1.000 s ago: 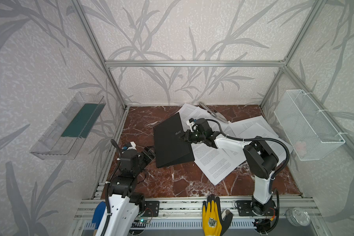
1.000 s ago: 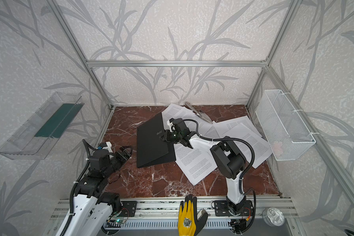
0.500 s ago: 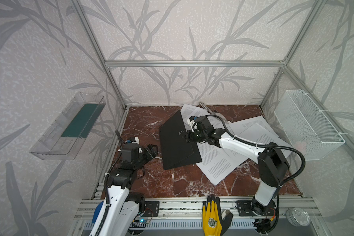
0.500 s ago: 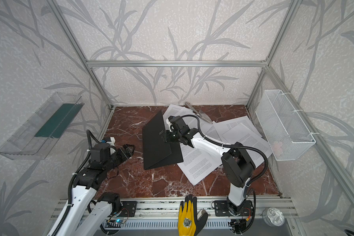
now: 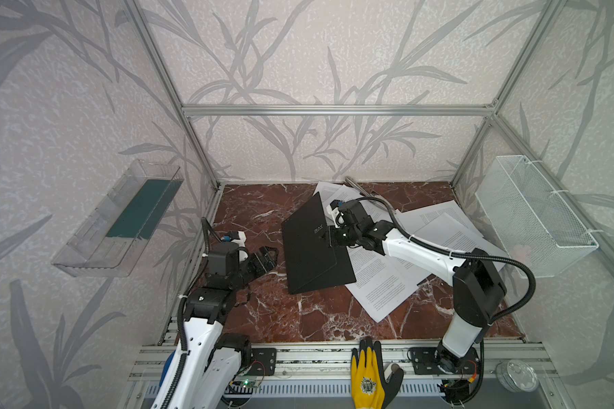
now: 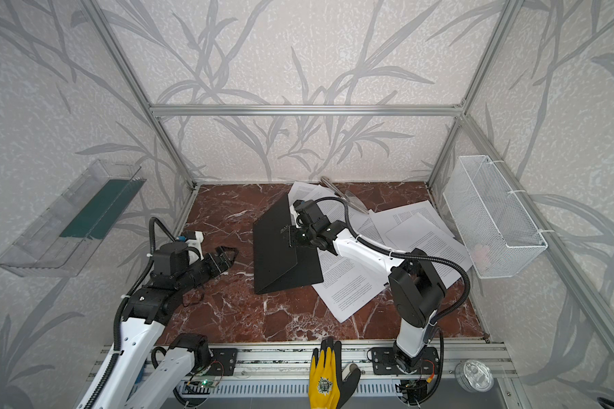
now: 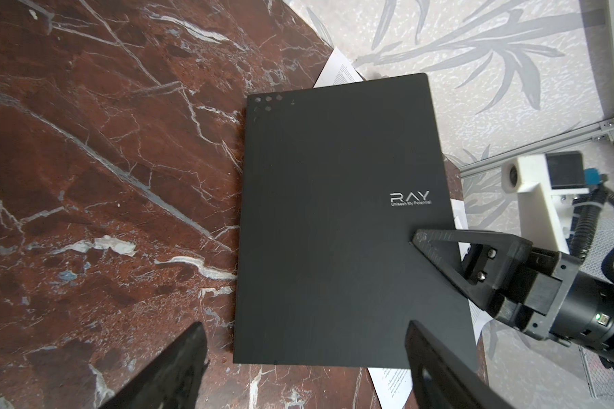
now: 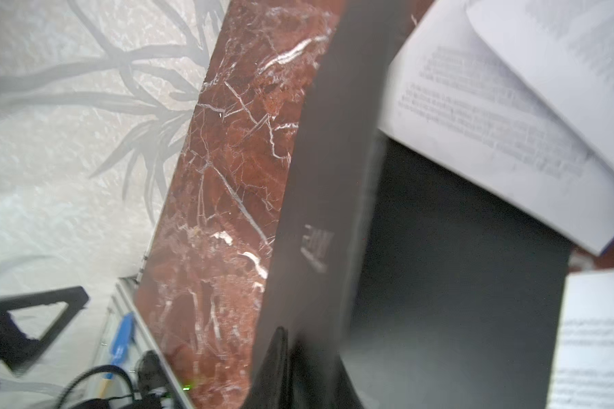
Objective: Put the files into the folder
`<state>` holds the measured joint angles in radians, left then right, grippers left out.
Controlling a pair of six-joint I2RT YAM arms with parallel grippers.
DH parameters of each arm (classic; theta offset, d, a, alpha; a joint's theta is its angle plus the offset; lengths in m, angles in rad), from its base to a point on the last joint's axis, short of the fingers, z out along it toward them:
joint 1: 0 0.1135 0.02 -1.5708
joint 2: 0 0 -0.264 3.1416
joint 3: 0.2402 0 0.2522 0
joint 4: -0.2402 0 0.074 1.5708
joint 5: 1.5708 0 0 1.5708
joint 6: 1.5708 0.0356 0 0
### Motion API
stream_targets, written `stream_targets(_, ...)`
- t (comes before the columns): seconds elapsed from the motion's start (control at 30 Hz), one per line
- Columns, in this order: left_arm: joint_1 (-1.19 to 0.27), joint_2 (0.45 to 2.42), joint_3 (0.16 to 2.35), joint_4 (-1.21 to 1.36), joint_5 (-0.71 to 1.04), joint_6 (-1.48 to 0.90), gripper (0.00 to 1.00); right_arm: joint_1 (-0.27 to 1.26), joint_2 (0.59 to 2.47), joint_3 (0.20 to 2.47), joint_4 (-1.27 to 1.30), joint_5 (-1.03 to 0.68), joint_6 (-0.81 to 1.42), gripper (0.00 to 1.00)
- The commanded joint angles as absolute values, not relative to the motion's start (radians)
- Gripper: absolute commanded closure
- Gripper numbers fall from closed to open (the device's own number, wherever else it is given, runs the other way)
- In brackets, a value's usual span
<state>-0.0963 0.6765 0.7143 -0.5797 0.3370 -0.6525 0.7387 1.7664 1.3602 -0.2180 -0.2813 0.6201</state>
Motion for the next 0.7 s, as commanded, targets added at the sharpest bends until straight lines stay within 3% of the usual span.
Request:
stream_targets(0.0, -0.092, 0.674, 0.754, -0.621, 0.361, -0.609, 0.10, 0.746, 1.739, 1.365, -0.149, -0.365, 0.621, 0.64)
stream_targets(0.37, -0.091, 0.669, 0.874, -0.669, 0.356, -0.592, 0.06, 0.798, 1.749, 1.429, -0.101, -0.455, 0.643, 0.37)
stream_targets(0.43, -0.092, 0.669, 0.918, -0.678, 0.360, -0.597, 0.02, 0.820, 1.762, 1.460, -0.111, -0.452, 0.643, 0.32)
stream_targets(0.67, -0.091, 0.677, 1.155, -0.765, 0.267, -0.575, 0.01, 0.926, 1.931, 1.704, -0.171, -0.476, 0.578, 0.17)
